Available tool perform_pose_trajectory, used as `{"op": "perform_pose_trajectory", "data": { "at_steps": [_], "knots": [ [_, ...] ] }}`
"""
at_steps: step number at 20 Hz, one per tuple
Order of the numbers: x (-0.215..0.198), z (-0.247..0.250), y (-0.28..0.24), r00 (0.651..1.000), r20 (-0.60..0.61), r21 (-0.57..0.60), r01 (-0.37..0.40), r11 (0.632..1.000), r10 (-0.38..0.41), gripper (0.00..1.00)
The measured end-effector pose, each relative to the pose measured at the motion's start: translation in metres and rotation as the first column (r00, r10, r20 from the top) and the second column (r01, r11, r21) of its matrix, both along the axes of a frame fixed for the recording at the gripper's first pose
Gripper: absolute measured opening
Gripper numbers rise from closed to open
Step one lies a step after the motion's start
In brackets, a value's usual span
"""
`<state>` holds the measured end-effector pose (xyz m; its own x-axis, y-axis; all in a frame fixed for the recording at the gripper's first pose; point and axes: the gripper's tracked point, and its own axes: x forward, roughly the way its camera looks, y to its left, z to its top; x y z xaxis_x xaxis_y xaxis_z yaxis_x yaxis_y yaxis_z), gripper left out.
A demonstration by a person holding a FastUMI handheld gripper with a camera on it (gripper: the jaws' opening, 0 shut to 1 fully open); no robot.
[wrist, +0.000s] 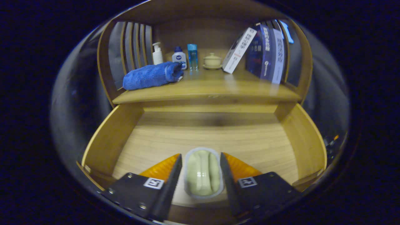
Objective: Pull open the drawer, take out the items inside it, and place them on the countertop above the cabinet.
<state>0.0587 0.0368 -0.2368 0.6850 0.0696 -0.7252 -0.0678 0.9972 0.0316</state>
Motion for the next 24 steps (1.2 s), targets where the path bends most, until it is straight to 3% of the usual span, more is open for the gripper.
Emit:
{"op": "perform_pose_trajectory", "data": {
  "at_steps": [2,3,5,6,8,10,19,21,24],
  "knots": [
    [0.004,-0.008,-0.011,0.999,-0.033,-0.074,0.004,0.997,-0.007,0.44],
    [-0.004,-0.015,-0.006,0.997,-0.075,-0.081,-0.035,0.996,0.029,0.30],
    [-0.020,-0.034,0.001,0.983,-0.173,-0.099,-0.080,0.992,0.062,0.32],
    [-0.012,-0.027,-0.001,0.989,-0.132,-0.108,-0.078,0.991,0.063,0.32],
    [-0.008,-0.014,0.002,0.995,-0.086,-0.070,-0.064,0.996,0.058,0.12],
    [-0.004,0.007,0.013,0.998,-0.023,-0.005,-0.053,0.999,0.053,0.12],
    [0.019,0.134,0.019,0.965,0.259,0.025,-0.049,0.998,0.041,0.12],
    [0.023,0.165,0.021,0.937,0.346,0.023,-0.051,0.998,0.040,0.11],
    [0.030,0.219,0.022,0.866,0.500,0.020,-0.038,0.999,0.022,0.12]
  ]
}}
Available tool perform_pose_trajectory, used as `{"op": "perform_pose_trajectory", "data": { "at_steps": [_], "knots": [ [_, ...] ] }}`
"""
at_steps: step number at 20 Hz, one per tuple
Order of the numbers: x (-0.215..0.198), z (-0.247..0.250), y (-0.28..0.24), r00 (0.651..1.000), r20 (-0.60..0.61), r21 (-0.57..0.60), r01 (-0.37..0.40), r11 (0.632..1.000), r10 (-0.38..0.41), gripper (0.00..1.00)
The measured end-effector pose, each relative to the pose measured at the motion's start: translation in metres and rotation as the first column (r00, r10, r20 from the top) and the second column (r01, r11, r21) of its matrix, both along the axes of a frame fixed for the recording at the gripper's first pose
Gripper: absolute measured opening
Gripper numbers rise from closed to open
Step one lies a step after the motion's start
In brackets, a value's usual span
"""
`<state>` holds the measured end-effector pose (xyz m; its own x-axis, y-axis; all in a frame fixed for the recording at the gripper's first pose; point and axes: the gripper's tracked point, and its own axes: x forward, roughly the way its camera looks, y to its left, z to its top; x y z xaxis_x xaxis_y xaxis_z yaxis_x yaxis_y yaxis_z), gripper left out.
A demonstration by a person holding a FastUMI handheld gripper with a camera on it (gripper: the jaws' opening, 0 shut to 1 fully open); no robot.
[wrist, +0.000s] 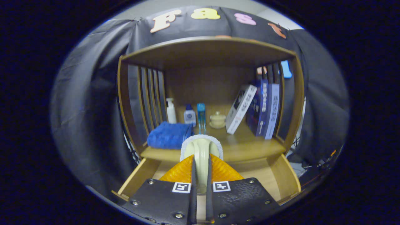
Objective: Pull open the drawer, take out the items inside it, and place them on the countertop above the cabinet.
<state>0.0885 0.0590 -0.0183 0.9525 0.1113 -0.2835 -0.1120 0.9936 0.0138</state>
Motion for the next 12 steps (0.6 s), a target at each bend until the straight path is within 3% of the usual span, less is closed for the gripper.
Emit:
{"op": "perform_pose_trajectory", "data": {
  "at_steps": [3,6,12],
  "knots": [
    [0.011,0.041,0.005,0.991,0.131,0.013,0.000,1.000,-0.002,0.11],
    [0.025,0.069,-0.006,0.976,0.211,-0.015,0.067,0.998,-0.062,0.11],
    [0.081,0.064,-0.019,0.979,0.176,-0.063,0.113,0.992,-0.100,0.11]
  ]
}}
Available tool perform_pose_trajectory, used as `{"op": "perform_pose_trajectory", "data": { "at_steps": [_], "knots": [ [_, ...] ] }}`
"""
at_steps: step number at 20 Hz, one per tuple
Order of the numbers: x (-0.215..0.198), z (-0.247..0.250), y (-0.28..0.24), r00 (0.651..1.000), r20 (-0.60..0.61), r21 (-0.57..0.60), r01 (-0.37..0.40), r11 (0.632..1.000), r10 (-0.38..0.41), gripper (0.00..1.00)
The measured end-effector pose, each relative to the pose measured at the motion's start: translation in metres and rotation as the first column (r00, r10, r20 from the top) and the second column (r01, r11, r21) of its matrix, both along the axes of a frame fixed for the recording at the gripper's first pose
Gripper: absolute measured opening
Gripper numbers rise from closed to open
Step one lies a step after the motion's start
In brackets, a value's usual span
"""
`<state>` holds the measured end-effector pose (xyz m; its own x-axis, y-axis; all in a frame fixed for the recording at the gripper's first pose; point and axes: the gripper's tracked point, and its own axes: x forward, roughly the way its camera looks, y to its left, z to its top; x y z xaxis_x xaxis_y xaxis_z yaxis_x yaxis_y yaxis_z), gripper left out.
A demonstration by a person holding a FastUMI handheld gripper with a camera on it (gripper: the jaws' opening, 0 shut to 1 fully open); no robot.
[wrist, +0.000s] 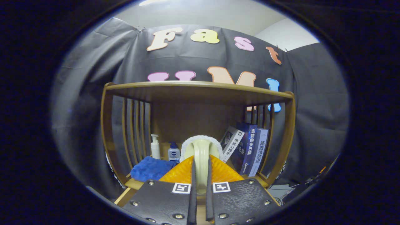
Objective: Pull open the drawer, take out the items inside it, and place them on the countertop above the cabinet.
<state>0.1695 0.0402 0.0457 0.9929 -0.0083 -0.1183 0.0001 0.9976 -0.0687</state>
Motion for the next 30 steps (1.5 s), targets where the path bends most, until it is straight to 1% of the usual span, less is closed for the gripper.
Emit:
{"op": "perform_pose_trajectory", "data": {
  "at_steps": [3,7,11,14,15,16,17,20,21,22,23,24,25,26,29,30],
  "knots": [
    [0.035,-0.021,-0.010,0.998,-0.060,-0.019,0.020,1.000,-0.021,0.11],
    [0.071,-0.063,-0.010,0.986,-0.166,-0.030,0.000,1.000,-0.005,0.11],
    [0.085,-0.114,-0.004,0.963,-0.270,-0.022,-0.027,0.999,0.020,0.12],
    [0.088,-0.160,-0.002,0.931,-0.364,-0.006,-0.031,0.999,0.027,0.12],
    [0.089,-0.173,-0.004,0.920,-0.391,-0.006,-0.022,1.000,0.018,0.12],
    [0.092,-0.170,-0.004,0.930,-0.368,0.003,-0.024,1.000,0.023,0.13],
    [0.101,-0.173,-0.006,0.933,-0.359,-0.002,-0.012,1.000,0.010,0.13],
    [0.113,-0.187,-0.013,0.930,-0.367,-0.006,0.025,1.000,-0.026,0.14],
    [0.113,-0.190,-0.014,0.930,-0.366,-0.008,0.023,1.000,-0.024,0.17],
    [0.123,-0.188,-0.012,0.942,-0.334,-0.010,0.030,0.999,-0.032,0.17],
    [0.123,-0.195,-0.015,0.937,-0.346,-0.022,0.041,0.999,-0.046,0.17],
    [0.119,-0.203,-0.015,0.927,-0.372,-0.029,0.043,0.999,-0.051,0.21],
    [0.127,-0.199,-0.013,0.943,-0.329,-0.026,0.047,0.999,-0.053,0.24],
    [0.129,-0.199,-0.014,0.944,-0.324,-0.039,0.050,0.998,-0.060,0.28],
    [0.129,-0.196,-0.014,0.951,-0.302,-0.053,0.051,0.997,-0.065,0.27],
    [0.128,-0.195,-0.011,0.952,-0.301,-0.052,0.036,0.998,-0.050,0.29]
  ]
}}
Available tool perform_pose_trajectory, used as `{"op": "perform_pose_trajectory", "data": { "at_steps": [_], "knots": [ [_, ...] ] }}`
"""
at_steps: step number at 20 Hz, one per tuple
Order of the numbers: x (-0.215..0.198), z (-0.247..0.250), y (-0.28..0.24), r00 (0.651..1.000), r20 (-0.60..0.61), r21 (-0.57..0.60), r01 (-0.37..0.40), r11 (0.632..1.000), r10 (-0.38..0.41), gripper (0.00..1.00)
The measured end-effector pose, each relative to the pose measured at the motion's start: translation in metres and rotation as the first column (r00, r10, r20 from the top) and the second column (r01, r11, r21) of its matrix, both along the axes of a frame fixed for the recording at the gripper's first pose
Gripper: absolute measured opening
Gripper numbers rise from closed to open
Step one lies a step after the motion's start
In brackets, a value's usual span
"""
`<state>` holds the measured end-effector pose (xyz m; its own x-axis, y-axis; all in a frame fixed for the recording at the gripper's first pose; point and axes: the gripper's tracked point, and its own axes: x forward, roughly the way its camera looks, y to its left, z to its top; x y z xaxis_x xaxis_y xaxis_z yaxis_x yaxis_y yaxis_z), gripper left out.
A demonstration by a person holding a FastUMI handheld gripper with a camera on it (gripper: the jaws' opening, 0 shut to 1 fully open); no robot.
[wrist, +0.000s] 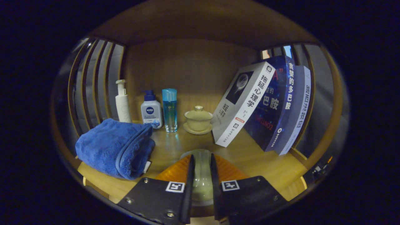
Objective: Pull open the drawer, take out the items inside it, and place them on the countertop above the cabinet.
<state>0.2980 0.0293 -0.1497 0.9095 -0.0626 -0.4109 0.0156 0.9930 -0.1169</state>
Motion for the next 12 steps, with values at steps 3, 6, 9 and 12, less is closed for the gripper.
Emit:
{"op": "perform_pose_trajectory", "data": {
  "at_steps": [3,6,9,12],
  "knots": [
    [-0.014,0.010,0.001,1.000,0.008,-0.024,-0.013,1.000,0.013,0.58],
    [-0.042,0.043,0.006,0.997,0.076,-0.078,-0.021,0.997,0.027,0.80],
    [-0.085,0.076,0.018,0.988,0.142,-0.079,-0.053,0.995,0.064,0.95],
    [-0.133,0.103,0.028,0.979,0.180,-0.046,-0.084,0.995,0.091,0.95]
  ]
}}
